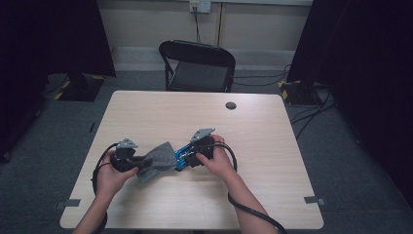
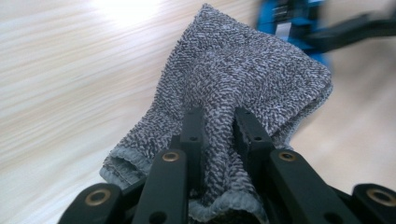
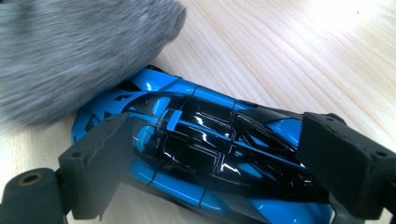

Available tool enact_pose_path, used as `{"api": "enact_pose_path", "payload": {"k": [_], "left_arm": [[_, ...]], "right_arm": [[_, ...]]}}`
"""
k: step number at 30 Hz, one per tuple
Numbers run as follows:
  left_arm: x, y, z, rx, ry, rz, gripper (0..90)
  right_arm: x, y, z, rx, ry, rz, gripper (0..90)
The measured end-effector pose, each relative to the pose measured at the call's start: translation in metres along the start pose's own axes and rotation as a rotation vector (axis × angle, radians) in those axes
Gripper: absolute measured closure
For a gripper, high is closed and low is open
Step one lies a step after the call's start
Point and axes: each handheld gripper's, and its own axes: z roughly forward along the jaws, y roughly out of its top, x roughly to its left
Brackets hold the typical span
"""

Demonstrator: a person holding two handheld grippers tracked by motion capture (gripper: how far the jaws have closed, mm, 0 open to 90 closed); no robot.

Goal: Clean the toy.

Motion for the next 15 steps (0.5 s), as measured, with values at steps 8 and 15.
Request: {"api": "enact_pose_path", "payload": {"k": [8,15], "left_arm": [[-0.043,-0.002,0.014,0.069,-0.158,0.139,75.7],[-0.063,-0.005,0.028,0.114,-0.23,0.191,77.1]], "right_arm": [[0.0,0.0,0.0,-0.001,0.0,0.002,10.4],[0.0,0.0,0.0,0.001,0.002,-0.001,10.3]]}}
